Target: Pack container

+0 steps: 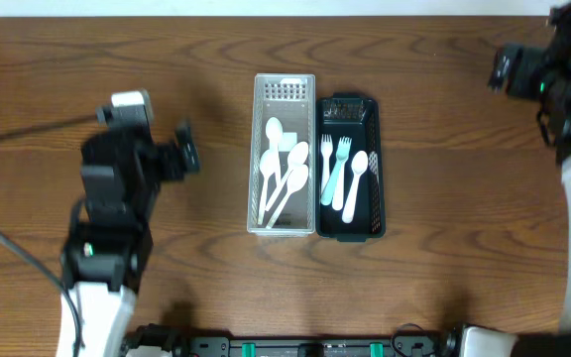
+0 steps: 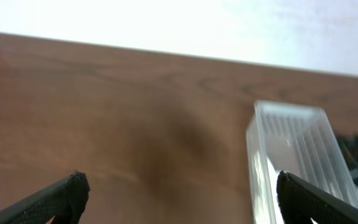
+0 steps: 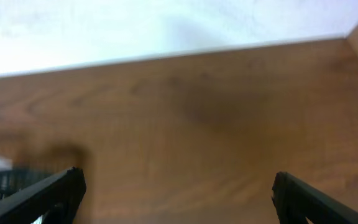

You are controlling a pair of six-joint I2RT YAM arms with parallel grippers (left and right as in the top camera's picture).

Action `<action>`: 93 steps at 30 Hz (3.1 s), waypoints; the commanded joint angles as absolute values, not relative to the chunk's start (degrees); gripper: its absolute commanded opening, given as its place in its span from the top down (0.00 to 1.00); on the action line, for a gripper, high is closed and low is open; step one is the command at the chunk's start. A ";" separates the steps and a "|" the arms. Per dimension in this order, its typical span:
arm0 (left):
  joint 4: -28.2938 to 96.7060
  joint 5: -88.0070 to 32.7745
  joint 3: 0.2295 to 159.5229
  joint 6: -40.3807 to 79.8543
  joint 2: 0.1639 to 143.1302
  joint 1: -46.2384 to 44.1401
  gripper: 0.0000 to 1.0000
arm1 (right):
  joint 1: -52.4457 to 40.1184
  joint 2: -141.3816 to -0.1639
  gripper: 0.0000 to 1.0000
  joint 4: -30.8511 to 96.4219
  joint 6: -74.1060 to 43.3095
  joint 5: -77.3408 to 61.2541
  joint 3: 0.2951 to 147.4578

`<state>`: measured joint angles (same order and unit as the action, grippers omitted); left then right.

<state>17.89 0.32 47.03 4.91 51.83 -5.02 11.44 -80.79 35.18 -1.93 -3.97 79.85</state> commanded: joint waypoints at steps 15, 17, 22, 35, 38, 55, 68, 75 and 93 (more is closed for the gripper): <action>10.68 0.62 23.53 4.75 20.82 -5.87 0.02 | 2.79 -31.16 0.01 29.63 -3.79 -0.91 33.19; 11.22 0.64 23.53 4.75 21.10 -5.87 0.02 | 2.70 -29.04 0.01 29.67 -3.79 -0.91 32.38; 14.22 0.62 23.53 4.75 21.71 -5.87 0.02 | 2.70 -28.49 0.01 29.82 -3.79 -0.89 32.36; 26.63 0.62 23.53 4.75 21.98 -5.87 0.02 | 2.70 -28.56 0.01 32.62 -2.00 1.96 32.34; 29.63 0.62 23.53 4.75 21.98 -5.87 0.02 | 2.63 -28.69 0.01 32.29 -2.07 1.26 32.23; 40.97 0.64 23.53 4.75 21.98 -5.87 0.02 | -2.70 -12.32 0.01 0.82 -0.84 3.49 9.28; 40.99 0.64 23.53 4.75 21.98 -5.87 0.02 | -3.81 -0.62 0.01 3.73 5.82 2.17 2.55; 40.97 0.62 23.53 4.73 21.98 -5.87 0.02 | -3.46 -0.27 0.01 4.19 4.62 2.35 0.32; 40.99 0.62 23.53 4.75 21.98 -5.87 0.02 | -3.18 -0.32 0.01 4.16 4.56 1.65 0.32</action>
